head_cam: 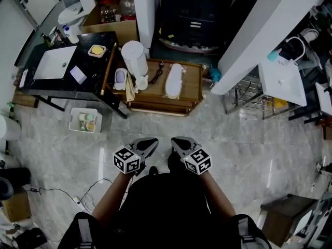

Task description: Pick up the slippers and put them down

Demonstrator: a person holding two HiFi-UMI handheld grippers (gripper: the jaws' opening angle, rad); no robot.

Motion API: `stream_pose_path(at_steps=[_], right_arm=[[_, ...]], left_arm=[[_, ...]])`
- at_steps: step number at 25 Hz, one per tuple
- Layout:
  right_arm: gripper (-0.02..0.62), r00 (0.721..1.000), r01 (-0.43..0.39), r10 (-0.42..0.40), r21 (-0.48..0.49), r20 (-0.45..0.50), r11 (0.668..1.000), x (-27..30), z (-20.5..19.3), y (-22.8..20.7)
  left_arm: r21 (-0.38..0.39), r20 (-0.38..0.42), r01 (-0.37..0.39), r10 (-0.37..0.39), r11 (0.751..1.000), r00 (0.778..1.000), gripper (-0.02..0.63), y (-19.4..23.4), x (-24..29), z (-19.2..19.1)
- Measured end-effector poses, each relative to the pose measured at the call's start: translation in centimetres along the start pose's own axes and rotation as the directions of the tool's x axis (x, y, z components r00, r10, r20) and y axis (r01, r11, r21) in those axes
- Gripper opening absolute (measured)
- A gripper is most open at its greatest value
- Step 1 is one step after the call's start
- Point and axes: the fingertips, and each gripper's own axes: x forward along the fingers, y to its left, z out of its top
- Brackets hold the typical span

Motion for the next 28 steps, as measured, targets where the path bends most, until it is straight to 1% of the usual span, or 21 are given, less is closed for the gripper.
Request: stream_pose_path(at_steps=[11, 14, 19, 28], right_arm=[[0.008, 1.000, -0.024, 0.024, -0.002, -0.012, 1.000, 1.3, 2.4, -6.5], [0.008, 0.999, -0.036, 0.036, 0.003, -0.014, 0.999, 1.6, 3.1, -7.9], [0.008, 0.997, -0.075, 0.075, -0.008, -0.027, 0.997, 2.5, 4.0, -9.7], [0.008, 0.984, -0.165, 0.159, -0.066, -0.082, 0.984, 3.8, 5.6, -12.9]], left_arm=[[-0.006, 0.001, -0.022, 0.022, 1.000, 1.000, 0.015, 2.7, 5.0, 3.6], [-0.010, 0.002, -0.039, 0.039, 0.999, 0.999, 0.015, 3.3, 5.8, 4.3], [-0.032, 0.015, -0.083, 0.083, 0.996, 0.996, 0.015, 4.8, 7.0, 5.3], [-0.053, 0.083, -0.148, 0.152, 0.988, 0.985, 0.015, 6.8, 10.3, 8.5]])
